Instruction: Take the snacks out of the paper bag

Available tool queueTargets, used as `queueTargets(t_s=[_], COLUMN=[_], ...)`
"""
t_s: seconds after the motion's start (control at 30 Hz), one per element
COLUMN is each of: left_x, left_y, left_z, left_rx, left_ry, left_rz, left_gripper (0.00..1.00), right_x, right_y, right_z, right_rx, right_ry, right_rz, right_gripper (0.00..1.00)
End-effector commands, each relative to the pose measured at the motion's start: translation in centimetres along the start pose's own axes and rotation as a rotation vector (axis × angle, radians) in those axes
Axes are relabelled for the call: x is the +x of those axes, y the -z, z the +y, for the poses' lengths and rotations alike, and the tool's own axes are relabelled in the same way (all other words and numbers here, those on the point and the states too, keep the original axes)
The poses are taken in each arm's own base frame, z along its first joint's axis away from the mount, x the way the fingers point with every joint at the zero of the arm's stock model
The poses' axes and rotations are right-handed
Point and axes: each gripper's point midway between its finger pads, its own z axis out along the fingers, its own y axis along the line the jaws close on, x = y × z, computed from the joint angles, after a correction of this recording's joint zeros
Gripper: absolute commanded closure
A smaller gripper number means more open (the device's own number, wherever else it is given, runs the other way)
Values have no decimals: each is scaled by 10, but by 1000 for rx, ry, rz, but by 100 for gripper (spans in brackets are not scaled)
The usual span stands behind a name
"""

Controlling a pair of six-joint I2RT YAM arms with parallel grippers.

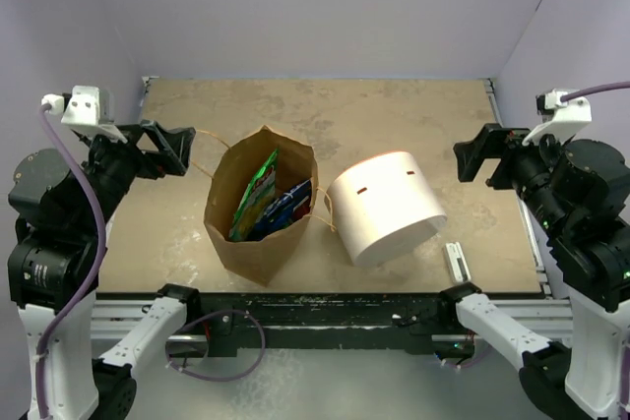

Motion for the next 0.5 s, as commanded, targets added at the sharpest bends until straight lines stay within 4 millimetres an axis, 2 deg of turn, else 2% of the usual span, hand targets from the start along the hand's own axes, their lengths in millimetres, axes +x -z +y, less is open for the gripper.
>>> queueTargets(t_s=[0.0, 0.33, 0.47], left_x=[-9, -11, -8], left_y=[-7, -26, -30], left_z=[9, 21, 21], left_rx=[-70, -154, -165], left_ry=[41, 87, 101], left_rz=[0, 57, 84], left_gripper=[1, 1, 1], right_x=[-7, -12, -12], right_y=[2, -3, -12], right_z=[-8, -14, -12], right_rx=[64, 130, 140], right_ry=[-67, -125, -144], right_rz=[-7, 11, 32], right_gripper=[1, 1, 1])
